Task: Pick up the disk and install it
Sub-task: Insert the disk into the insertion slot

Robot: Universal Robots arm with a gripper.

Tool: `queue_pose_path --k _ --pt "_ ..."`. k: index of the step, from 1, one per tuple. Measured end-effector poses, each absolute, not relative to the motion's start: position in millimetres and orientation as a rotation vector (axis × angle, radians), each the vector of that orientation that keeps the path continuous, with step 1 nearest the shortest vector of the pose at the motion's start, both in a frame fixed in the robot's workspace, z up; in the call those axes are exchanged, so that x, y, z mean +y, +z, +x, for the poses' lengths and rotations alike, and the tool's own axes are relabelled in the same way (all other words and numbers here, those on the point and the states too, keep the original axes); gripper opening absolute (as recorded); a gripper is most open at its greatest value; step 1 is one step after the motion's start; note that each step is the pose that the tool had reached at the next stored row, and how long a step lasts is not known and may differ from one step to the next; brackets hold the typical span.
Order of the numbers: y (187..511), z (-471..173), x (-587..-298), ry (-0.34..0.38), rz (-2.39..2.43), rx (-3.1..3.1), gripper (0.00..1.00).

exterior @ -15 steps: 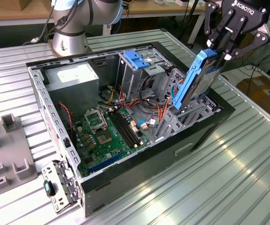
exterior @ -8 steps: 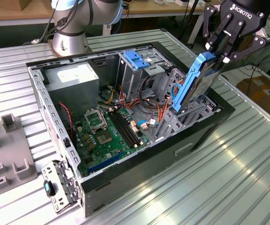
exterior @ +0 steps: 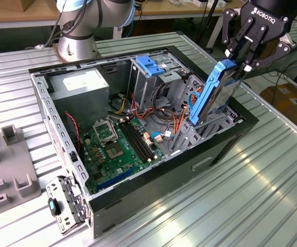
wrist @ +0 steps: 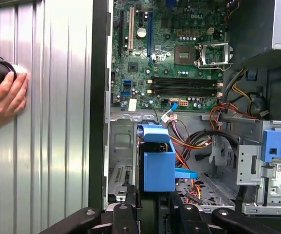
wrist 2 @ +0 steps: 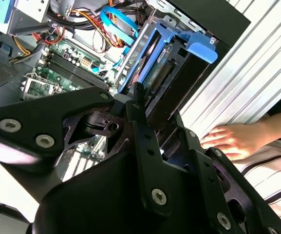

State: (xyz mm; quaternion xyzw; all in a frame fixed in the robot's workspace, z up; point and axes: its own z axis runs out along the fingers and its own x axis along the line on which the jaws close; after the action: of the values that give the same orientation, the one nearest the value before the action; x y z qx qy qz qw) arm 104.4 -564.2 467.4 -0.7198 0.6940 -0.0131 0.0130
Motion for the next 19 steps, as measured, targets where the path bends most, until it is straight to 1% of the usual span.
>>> queue_pose_path --k 19 --pt "464.4 104.8 -564.1 -0.034 -2.239 2.172 0.35"
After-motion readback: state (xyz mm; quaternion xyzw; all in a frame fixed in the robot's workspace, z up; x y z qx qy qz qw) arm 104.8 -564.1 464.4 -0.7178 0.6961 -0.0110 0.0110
